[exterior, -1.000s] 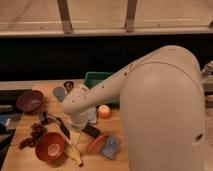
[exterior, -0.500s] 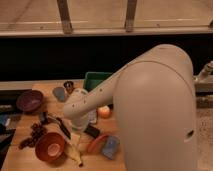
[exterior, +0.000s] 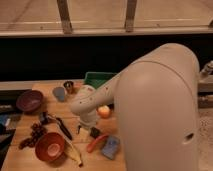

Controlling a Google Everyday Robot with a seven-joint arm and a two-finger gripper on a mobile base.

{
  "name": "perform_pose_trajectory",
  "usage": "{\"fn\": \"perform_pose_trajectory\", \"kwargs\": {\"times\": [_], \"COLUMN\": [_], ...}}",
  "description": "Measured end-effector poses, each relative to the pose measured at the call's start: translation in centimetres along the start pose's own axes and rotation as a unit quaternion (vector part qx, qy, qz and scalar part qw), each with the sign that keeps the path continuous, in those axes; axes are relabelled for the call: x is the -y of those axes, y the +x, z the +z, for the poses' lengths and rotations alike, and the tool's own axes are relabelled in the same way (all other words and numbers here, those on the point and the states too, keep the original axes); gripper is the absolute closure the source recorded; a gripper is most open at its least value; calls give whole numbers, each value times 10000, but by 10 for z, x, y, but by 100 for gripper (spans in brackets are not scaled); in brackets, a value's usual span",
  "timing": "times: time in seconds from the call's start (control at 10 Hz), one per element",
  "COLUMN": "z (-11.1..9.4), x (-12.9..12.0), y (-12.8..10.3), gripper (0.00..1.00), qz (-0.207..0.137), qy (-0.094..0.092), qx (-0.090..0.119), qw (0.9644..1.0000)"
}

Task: Wipe purple bowl with eraser

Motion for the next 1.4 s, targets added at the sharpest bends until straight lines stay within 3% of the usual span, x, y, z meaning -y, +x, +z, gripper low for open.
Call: {"fn": "perform_pose_trajectory", "kwargs": {"times": [0.2,0.6,0.9,1.1,1.4], "z": [4,46,65,69,68], "x": [4,2,0,-3,-2], "y": [5,-4,-8,-9,-10], "gripper": [22,22,23,38,68], "qz": [156,168,187,170,172], "qy": [31,-358,-562,-583,-567], "qx": [-127,-95,-77,-129,-132], "qw": [9998,9992,9982,9981,9982]}}
